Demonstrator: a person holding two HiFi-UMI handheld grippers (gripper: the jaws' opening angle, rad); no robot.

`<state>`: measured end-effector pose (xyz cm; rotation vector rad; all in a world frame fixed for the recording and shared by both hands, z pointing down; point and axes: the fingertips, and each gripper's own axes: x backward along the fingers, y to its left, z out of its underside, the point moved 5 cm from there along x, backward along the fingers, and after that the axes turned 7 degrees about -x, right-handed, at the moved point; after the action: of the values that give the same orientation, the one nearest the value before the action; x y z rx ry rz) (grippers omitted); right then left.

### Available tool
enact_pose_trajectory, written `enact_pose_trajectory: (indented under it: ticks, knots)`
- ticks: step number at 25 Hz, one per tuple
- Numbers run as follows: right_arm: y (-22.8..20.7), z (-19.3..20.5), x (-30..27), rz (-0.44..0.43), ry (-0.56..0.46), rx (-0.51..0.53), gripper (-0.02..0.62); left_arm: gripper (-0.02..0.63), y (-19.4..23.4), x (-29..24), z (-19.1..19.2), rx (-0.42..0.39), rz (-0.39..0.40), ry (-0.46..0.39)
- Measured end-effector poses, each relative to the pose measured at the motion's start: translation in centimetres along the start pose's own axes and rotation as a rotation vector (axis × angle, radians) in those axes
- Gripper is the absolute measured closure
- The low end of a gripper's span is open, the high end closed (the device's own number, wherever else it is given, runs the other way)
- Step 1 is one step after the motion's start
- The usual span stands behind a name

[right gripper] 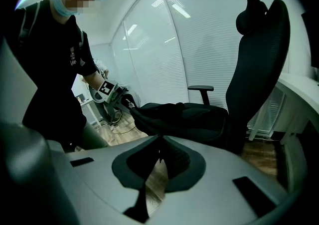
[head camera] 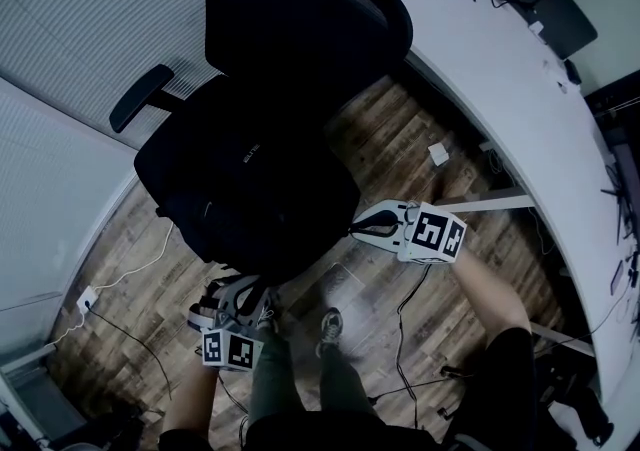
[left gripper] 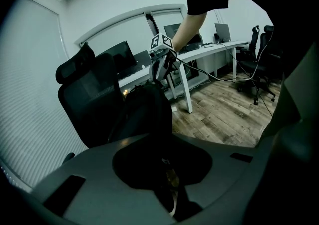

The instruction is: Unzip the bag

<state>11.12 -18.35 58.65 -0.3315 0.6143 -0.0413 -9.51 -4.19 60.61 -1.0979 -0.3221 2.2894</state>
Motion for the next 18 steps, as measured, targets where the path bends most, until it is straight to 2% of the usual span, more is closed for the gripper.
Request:
enact_pose_trajectory:
  ticks: [10,18]
  knots:
    - [-4.0,1.0,1.9,0.012,-0.027,-0.046,0.543,0.535,0.1,-0.7,0.1,-0.002,0.002,-0.023]
    - [-5.5,2.4,1.8,0.007,-0.073,-0.147,0.543,0.535,0.0,-0.9,0.0,-0.001,0.0,-0.02]
